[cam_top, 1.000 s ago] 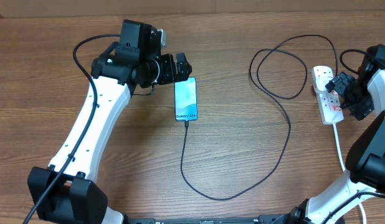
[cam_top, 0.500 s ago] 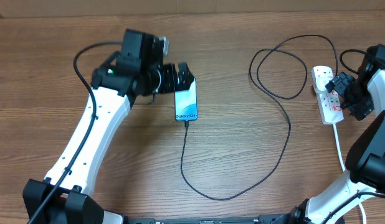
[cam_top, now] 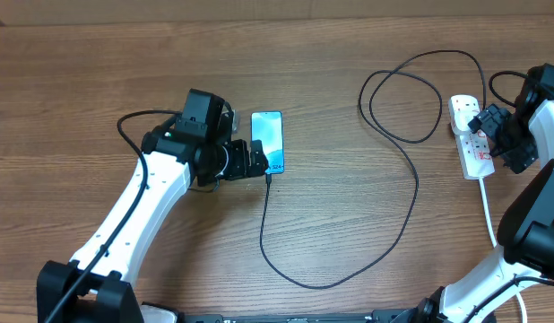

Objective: Plug charger to phone and switch on socket

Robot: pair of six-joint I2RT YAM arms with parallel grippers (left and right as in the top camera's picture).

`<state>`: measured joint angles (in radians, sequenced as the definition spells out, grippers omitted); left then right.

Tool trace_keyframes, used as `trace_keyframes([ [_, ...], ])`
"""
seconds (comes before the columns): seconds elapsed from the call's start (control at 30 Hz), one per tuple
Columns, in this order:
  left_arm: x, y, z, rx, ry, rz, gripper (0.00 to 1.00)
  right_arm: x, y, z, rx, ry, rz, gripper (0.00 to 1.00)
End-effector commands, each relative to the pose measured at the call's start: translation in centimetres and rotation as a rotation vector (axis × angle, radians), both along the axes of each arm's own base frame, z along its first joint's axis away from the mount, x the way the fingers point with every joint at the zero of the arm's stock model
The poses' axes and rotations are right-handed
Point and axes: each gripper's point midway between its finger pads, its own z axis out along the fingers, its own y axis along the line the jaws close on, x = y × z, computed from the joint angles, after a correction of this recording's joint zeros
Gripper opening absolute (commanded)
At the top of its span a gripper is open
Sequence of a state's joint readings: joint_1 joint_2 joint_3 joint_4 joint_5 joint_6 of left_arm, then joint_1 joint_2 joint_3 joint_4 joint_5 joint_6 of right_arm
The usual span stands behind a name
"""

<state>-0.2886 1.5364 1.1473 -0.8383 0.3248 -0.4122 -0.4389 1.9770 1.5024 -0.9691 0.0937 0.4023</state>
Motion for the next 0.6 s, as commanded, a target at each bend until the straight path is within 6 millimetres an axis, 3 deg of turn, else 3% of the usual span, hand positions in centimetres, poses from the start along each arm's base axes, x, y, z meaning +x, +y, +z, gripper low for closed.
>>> trace_keyframes([
  [0.0, -0.3, 1.0, 0.3, 0.057, -0.046, 0.002, 1.00, 0.3, -0.6, 0.2, -0.016, -0.004, 0.005, 1.00],
  [0.3, 1.1, 1.3, 0.4, 0.110, -0.179, -0.001, 1.00, 0.3, -0.6, 0.2, -0.016, -0.004, 0.005, 1.00],
  [0.57, 1.1, 1.2, -0.3, 0.143, -0.254, -0.060, 1.00, 0.3, -0.6, 0.2, -0.016, -0.004, 0.005, 1.00],
])
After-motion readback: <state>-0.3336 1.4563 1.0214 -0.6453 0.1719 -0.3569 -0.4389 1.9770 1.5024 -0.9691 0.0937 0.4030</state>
